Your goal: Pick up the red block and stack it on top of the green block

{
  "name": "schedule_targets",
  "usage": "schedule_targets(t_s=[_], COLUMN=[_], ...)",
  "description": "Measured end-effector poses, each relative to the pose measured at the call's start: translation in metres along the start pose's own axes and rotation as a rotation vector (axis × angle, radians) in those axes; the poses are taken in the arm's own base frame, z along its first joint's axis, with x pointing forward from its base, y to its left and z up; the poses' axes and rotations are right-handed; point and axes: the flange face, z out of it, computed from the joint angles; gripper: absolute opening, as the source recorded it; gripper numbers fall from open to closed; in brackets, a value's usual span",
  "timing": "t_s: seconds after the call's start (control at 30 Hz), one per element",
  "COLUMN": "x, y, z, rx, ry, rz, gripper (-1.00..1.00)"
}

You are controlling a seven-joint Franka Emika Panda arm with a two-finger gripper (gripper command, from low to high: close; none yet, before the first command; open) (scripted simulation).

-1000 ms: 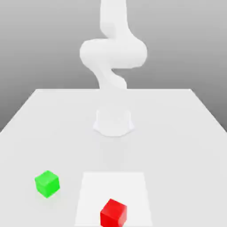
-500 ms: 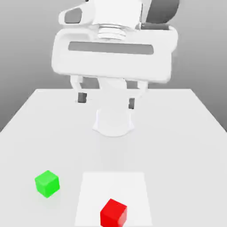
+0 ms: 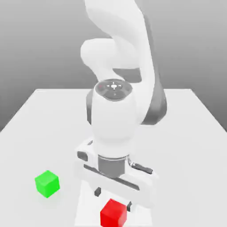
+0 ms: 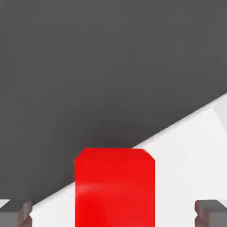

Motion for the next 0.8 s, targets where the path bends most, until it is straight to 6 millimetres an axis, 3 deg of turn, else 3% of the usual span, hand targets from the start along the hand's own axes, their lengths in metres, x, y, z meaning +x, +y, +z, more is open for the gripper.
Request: schedule_targets(t_s=[0.03, 0.27, 0.43, 0.57, 0.67, 0.73, 0.8], x=[0.0, 0.0, 0.007, 0.092, 0.169, 0.212, 0.178], y=[0.001, 0.001, 0.005, 0.074, 0.165, 0.223, 0.185], z=[0.01, 0.01, -0.045, -0.068, -0.083, -0.073, -0.053], rx=[-0.001, 0.0, -0.002, -0.011, -0.006, -0.003, -0.002], ry=[0.0, 0.0, 0.002, 0.012, 0.005, 0.002, 0.003], rz=[0.0, 0.0, 0.011, 0.169, 0.378, 0.534, 0.407], gripper=[-1.0, -1.0, -1.0, -1.0, -1.0, -1.0, -1.0])
